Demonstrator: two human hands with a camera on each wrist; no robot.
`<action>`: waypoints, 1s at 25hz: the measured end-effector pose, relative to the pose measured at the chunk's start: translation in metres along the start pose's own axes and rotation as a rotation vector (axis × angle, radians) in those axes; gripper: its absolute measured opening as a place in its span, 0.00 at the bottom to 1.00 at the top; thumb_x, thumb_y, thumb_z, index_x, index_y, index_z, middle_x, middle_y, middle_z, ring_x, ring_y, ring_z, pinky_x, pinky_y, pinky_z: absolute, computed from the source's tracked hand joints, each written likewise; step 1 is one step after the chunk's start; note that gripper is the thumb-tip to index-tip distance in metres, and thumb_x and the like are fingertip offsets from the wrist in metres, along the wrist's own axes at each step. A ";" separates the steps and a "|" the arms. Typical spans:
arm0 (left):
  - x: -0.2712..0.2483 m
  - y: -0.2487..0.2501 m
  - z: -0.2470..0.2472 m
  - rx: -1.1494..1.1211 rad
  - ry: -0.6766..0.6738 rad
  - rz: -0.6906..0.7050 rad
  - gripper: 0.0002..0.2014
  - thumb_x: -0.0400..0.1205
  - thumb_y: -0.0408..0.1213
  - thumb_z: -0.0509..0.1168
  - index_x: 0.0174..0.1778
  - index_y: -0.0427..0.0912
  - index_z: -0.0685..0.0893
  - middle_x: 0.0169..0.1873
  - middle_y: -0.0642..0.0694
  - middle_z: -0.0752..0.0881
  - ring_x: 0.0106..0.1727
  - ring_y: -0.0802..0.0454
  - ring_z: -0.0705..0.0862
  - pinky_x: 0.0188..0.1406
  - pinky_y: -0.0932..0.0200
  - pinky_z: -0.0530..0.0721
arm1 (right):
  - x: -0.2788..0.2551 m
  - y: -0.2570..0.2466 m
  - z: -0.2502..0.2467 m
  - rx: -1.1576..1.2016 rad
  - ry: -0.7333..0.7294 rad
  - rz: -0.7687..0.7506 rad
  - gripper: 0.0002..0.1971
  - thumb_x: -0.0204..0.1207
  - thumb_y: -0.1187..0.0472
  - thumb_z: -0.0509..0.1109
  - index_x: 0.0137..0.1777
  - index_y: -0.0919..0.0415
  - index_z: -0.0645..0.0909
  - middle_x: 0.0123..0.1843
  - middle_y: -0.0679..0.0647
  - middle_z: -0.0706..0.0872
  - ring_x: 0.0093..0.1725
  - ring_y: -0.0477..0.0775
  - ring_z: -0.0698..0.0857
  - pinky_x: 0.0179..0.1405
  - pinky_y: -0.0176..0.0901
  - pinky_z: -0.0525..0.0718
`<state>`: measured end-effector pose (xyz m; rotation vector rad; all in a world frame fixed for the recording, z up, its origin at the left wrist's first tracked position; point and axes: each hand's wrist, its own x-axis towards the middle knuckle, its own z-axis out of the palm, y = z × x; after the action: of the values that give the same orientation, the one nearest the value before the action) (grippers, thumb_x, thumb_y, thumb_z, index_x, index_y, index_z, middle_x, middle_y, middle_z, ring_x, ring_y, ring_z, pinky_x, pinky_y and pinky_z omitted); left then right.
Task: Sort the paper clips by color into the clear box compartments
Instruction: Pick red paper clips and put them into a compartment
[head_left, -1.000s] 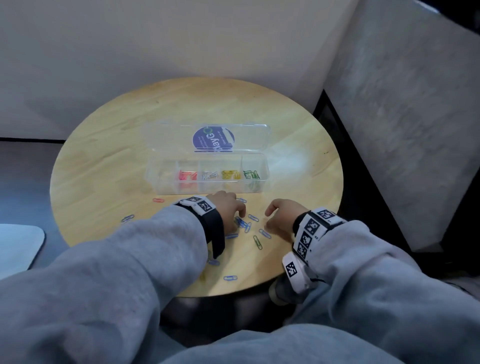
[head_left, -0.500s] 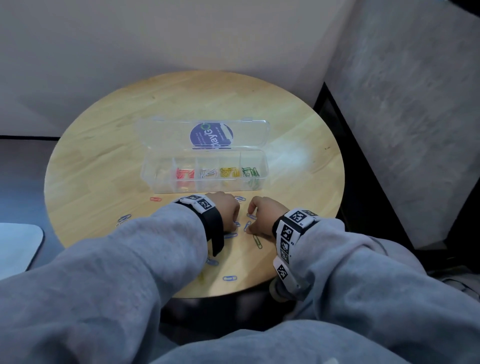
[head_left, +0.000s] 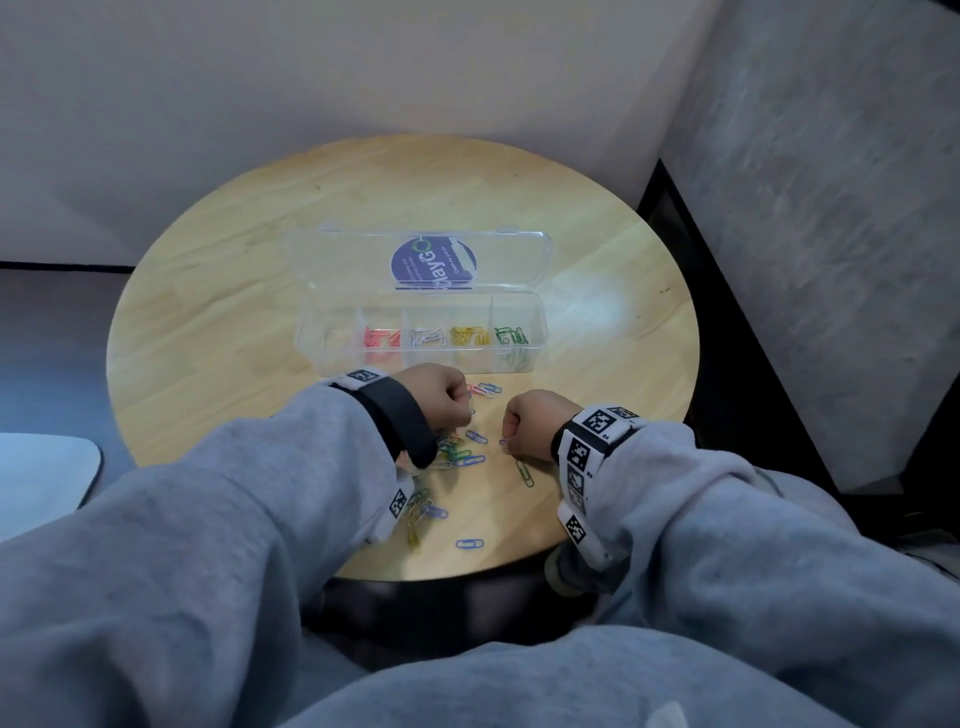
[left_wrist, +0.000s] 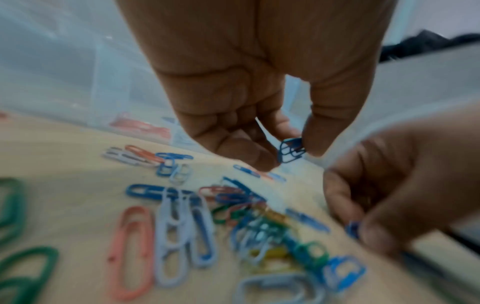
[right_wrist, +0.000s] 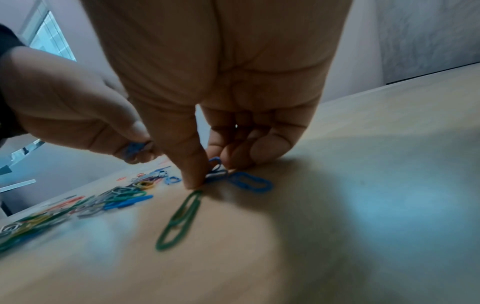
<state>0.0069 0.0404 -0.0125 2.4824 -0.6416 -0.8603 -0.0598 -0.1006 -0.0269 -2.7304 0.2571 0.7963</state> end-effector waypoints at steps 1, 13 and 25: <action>0.000 -0.002 -0.004 -0.136 0.010 -0.025 0.11 0.74 0.30 0.66 0.28 0.46 0.74 0.28 0.50 0.82 0.34 0.52 0.80 0.39 0.61 0.79 | 0.000 0.000 0.001 -0.028 -0.006 0.005 0.09 0.76 0.58 0.68 0.50 0.62 0.85 0.58 0.58 0.87 0.50 0.56 0.83 0.46 0.43 0.78; -0.016 0.009 -0.014 -0.920 -0.120 -0.211 0.12 0.83 0.24 0.54 0.40 0.40 0.80 0.23 0.45 0.81 0.21 0.56 0.84 0.19 0.70 0.82 | -0.011 0.029 -0.010 1.128 -0.063 0.202 0.12 0.77 0.78 0.56 0.38 0.64 0.74 0.31 0.58 0.71 0.19 0.51 0.73 0.27 0.39 0.71; -0.007 0.019 0.002 0.154 -0.046 -0.027 0.09 0.73 0.42 0.73 0.40 0.47 0.78 0.29 0.53 0.74 0.35 0.51 0.75 0.30 0.62 0.69 | -0.029 0.024 -0.006 0.036 -0.005 0.142 0.10 0.76 0.55 0.68 0.51 0.60 0.82 0.54 0.59 0.88 0.46 0.54 0.79 0.47 0.41 0.78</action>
<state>-0.0051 0.0289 -0.0008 2.6201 -0.7168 -0.9121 -0.0874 -0.1225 -0.0116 -2.6996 0.4649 0.8262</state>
